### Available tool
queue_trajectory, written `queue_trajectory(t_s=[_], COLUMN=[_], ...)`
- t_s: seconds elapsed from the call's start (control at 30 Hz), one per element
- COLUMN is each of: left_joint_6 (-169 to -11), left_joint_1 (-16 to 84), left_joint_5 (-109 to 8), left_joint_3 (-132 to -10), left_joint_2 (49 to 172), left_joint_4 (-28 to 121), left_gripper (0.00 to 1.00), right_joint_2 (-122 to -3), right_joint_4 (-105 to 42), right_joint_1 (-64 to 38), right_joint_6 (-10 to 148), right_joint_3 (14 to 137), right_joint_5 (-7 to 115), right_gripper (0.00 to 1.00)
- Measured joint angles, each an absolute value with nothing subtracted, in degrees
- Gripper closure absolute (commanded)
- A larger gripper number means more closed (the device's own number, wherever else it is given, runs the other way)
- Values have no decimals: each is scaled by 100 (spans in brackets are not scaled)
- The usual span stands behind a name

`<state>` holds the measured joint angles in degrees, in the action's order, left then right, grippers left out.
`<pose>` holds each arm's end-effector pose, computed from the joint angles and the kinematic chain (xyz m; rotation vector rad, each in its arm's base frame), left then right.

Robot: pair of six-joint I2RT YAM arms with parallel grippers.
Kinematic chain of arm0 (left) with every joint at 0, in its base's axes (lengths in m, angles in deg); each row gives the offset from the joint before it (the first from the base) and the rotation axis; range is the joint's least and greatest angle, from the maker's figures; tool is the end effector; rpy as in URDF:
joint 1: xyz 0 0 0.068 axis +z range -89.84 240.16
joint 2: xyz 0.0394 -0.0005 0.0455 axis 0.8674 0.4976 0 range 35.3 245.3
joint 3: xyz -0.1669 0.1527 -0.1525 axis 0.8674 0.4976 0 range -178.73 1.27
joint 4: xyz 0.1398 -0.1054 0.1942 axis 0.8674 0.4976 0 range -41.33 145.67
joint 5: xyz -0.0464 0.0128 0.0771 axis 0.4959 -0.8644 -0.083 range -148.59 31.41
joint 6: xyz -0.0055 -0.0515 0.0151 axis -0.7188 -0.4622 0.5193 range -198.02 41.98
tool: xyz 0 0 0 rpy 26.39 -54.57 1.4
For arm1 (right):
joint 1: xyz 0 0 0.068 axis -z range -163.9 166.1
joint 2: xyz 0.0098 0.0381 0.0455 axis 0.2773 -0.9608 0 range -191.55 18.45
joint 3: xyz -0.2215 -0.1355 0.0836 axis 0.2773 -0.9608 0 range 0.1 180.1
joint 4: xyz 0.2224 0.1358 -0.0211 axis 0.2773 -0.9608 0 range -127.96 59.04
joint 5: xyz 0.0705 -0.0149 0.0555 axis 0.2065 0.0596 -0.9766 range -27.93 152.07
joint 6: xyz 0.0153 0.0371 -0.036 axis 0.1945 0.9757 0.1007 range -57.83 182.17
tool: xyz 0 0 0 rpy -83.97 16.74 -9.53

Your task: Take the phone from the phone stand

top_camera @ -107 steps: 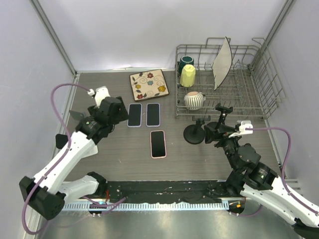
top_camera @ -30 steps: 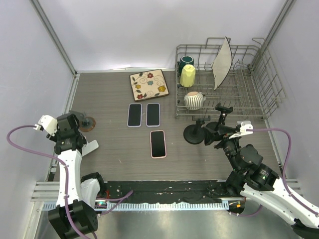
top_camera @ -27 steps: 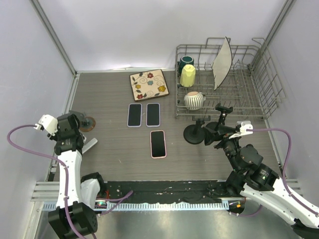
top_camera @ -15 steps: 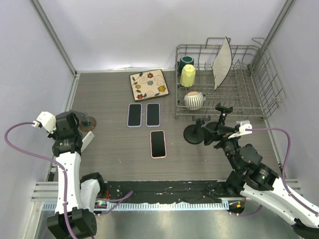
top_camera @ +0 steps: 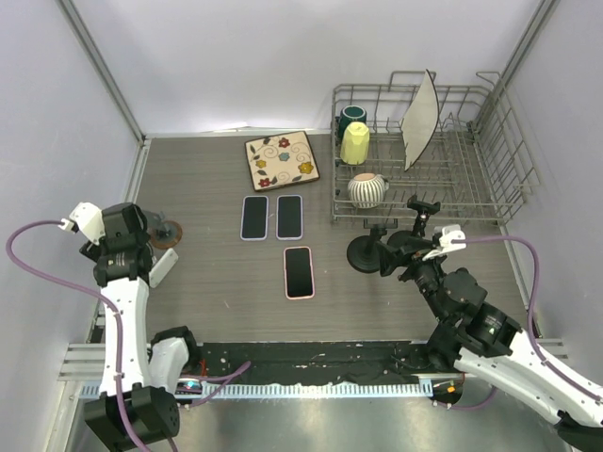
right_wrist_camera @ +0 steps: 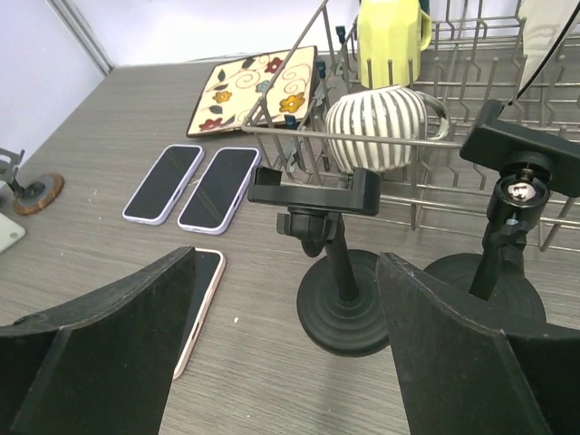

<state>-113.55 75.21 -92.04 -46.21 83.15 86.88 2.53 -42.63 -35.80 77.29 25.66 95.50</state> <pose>0.1584 0.0630 0.3030 -1.1878 1.7932 0.4473 0.0779 0.0676 0.2824 -0.0629 1.6166 0.4391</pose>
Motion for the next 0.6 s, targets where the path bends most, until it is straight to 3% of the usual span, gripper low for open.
queue_trajectory(t_s=[0.03, 0.6], left_joint_6=[-11366, -11814], left_joint_1=[7521, 8281], left_joint_5=[-9178, -8568], left_joint_3=[-4669, -5904], left_joint_2=[8374, 10986], left_joint_4=[8712, 8666], left_gripper=[24, 15], right_joint_2=[189, -173], right_joint_4=[-4269, -4409], right_joint_1=[-3580, -3580], right_joint_6=[7720, 7567], right_joint_3=[2575, 2833], right_joint_5=[9531, 9513], right_gripper=[14, 14])
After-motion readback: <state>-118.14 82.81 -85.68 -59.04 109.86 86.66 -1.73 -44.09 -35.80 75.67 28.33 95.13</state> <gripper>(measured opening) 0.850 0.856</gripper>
